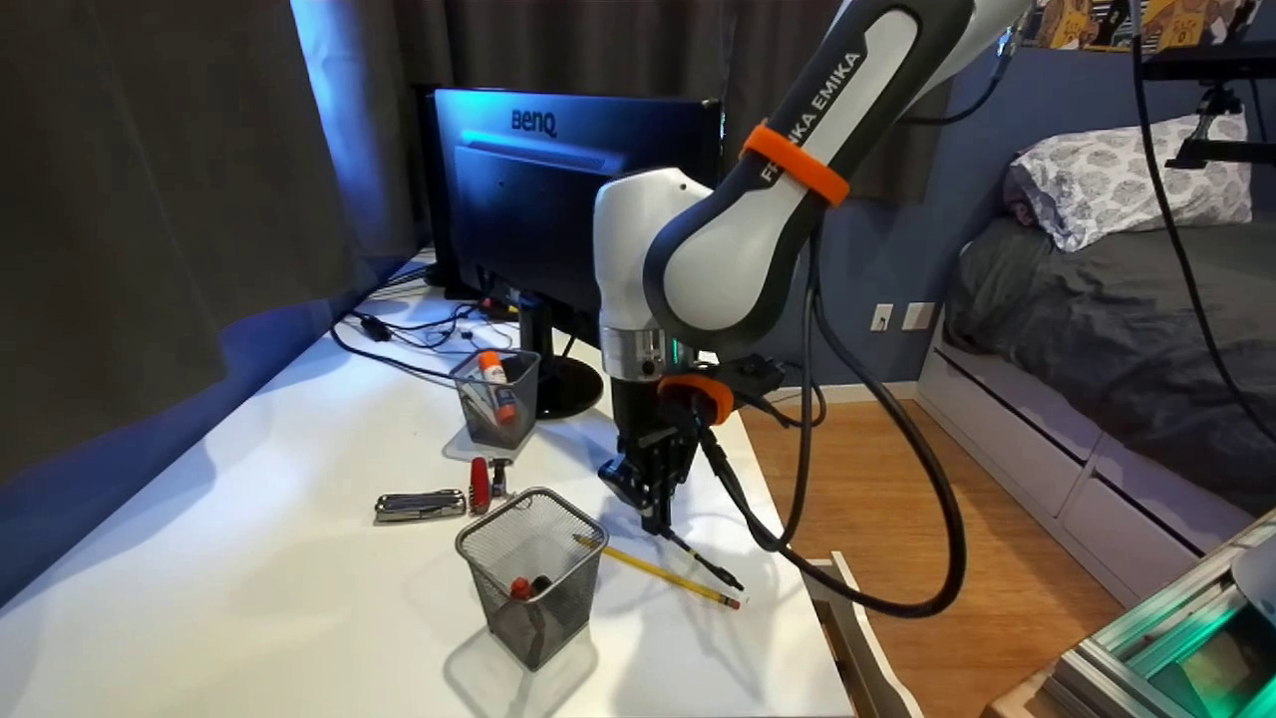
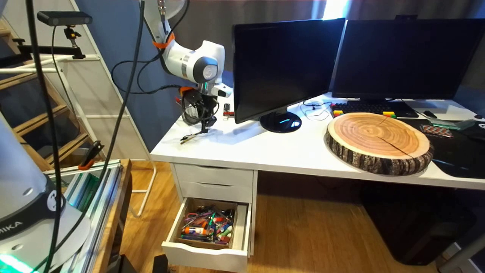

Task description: Pick up the clear black pen from the desktop and put it in the desktop pen and pencil basket

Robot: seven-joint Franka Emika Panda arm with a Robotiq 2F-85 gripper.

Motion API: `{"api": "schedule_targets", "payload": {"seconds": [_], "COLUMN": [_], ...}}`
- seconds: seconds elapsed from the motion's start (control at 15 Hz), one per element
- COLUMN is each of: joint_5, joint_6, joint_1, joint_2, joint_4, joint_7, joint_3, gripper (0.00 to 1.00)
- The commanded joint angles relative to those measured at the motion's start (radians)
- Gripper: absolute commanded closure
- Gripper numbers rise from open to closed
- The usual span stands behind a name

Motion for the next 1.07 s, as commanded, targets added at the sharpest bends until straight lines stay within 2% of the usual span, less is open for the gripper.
{"api": "schedule_targets", "payload": {"seconds": [0.0,0.27,0.53,0.8,1.0], "joint_5": [-0.032,-0.063,-0.045,-0.01,0.021], "joint_6": [0.012,0.047,0.139,0.271,0.355], "joint_1": [0.002,-0.009,-0.042,-0.105,-0.179], "joint_2": [-0.113,-0.196,-0.259,-0.299,-0.307], "joint_4": [-0.098,-0.154,-0.206,-0.262,-0.291], "joint_7": [-0.042,-0.125,-0.241,-0.368,-0.465], "joint_3": [0.015,0.043,0.102,0.189,0.28], "gripper": [0.97,0.97,0.97,0.97,0.97]}}
